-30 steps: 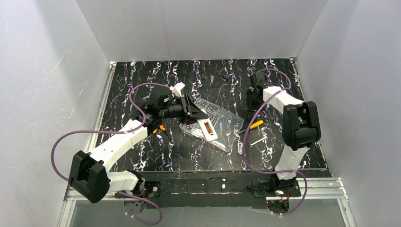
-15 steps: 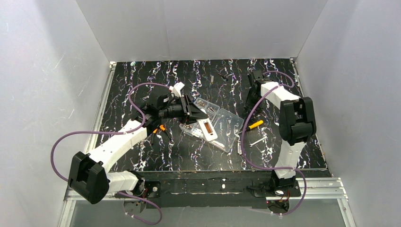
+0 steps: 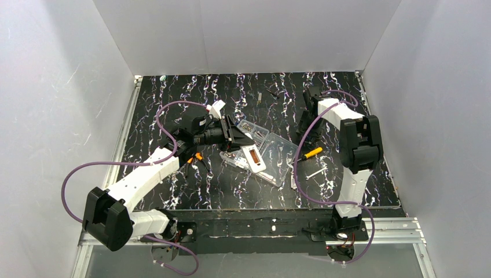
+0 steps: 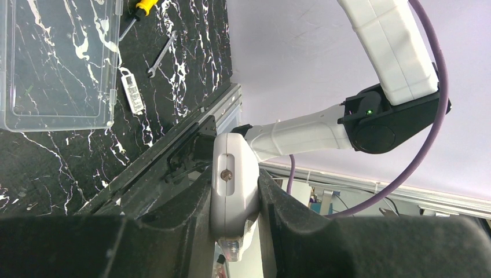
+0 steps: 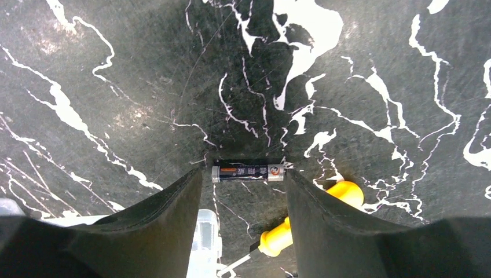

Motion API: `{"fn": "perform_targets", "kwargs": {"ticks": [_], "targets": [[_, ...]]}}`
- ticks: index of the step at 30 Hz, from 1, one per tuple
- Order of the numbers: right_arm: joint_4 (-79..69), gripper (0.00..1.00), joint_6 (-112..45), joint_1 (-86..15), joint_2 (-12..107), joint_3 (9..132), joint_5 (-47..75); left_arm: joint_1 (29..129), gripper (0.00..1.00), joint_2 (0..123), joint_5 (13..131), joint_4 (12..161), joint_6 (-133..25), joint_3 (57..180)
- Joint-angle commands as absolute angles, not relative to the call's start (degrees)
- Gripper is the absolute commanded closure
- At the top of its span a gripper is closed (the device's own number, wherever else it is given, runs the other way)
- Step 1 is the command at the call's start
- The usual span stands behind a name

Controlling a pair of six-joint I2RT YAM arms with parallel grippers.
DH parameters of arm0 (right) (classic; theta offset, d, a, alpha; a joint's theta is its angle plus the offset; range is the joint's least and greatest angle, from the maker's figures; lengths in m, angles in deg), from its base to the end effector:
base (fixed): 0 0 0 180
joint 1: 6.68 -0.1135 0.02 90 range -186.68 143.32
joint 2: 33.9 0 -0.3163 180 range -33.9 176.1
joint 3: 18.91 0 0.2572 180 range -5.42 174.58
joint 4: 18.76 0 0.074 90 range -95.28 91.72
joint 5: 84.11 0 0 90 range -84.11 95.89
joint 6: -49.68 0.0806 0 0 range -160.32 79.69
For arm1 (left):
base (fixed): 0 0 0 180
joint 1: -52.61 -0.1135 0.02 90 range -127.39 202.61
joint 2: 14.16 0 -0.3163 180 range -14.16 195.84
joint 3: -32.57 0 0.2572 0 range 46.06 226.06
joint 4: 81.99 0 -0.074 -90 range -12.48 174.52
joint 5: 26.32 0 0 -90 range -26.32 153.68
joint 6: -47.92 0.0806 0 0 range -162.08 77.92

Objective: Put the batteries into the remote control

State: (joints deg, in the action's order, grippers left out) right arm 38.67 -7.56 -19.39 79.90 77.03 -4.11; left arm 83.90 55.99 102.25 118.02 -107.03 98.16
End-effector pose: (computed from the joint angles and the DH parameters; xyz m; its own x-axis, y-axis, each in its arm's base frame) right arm 0.4239 0.0813 0.1757 -0.8874 0.3461 -0.3044 0.3645 0.9312 -0.0038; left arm 0.2312 -0.1993 0.4271 -0.7367 -0.3811 -0.5586 0.5956 0.0254 -0.8029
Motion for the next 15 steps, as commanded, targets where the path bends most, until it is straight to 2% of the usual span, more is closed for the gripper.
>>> {"fn": "perform_targets", "kwargs": {"ticks": [1, 15], "targets": [[38.55, 0.37, -8.46, -18.99, 78.72, 77.90, -1.32, 83.64, 1.00, 53.99, 104.10, 118.89, -106.24, 97.92], [31.55, 0.37, -28.77, -18.86, 71.50, 71.65, -5.04, 83.64, 1.00, 54.40, 104.48, 118.89, -106.42, 98.00]]}}
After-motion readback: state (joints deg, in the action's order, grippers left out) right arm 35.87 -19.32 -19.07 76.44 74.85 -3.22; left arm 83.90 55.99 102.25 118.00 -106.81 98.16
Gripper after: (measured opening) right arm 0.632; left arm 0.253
